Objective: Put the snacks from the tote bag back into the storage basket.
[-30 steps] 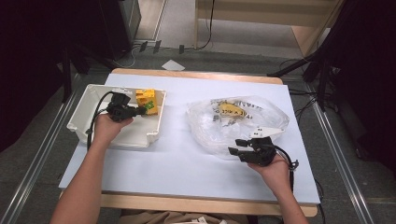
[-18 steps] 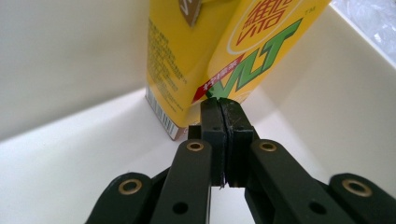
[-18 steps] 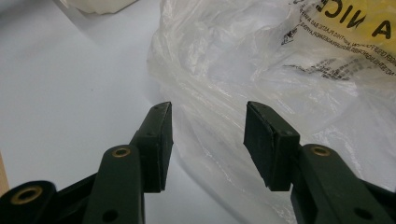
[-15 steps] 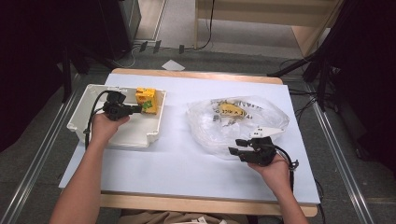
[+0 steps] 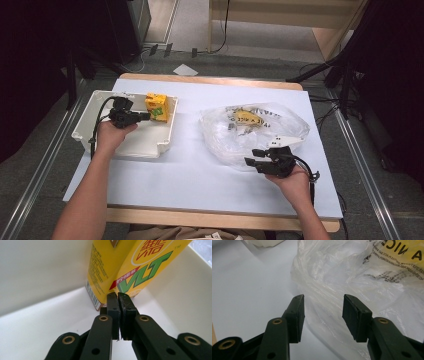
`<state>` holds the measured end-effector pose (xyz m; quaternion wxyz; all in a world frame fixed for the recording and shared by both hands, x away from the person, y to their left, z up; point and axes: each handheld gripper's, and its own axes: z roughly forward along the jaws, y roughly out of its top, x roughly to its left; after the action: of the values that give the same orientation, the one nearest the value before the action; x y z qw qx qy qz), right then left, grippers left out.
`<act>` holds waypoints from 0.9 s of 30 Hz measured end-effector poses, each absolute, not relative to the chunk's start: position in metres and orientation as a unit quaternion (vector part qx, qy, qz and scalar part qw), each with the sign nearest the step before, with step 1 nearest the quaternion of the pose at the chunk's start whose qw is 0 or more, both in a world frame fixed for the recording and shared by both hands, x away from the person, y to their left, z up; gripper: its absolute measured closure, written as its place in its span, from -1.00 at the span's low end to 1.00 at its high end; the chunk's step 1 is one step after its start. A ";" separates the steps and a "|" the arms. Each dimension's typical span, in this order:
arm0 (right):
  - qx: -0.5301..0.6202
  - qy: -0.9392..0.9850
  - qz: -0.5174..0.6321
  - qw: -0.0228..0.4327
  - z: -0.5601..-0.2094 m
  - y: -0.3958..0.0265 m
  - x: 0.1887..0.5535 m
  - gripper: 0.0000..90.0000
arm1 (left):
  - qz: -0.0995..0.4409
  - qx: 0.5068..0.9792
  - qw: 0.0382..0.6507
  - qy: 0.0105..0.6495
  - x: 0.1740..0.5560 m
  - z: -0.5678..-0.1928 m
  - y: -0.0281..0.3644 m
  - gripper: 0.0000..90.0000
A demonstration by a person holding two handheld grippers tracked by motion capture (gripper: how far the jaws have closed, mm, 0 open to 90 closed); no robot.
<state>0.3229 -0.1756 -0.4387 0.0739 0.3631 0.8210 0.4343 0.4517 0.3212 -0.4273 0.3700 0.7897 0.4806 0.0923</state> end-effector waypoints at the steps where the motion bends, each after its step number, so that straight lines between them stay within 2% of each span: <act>1: 0.363 0.821 0.434 0.074 -0.439 -0.176 0.323 0.20 | 0.093 0.789 0.370 0.481 0.452 -0.427 0.321 0.97; 11: 0.363 0.821 0.434 0.074 -0.439 -0.176 0.323 0.20 | 0.086 0.788 0.373 0.483 0.451 -0.423 0.321 0.92; 18: 0.363 0.821 0.435 0.074 -0.439 -0.176 0.323 0.20 | 0.069 0.789 0.379 0.479 0.446 -0.413 0.318 0.81; 27: 0.359 0.822 0.435 0.073 -0.438 -0.175 0.324 0.20 | 0.037 0.794 0.391 0.465 0.437 -0.398 0.311 0.51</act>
<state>0.3244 -0.1746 -0.4380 0.0729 0.3593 0.8225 0.4349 0.4371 0.3114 -0.3984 0.3912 0.7936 0.4645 0.0365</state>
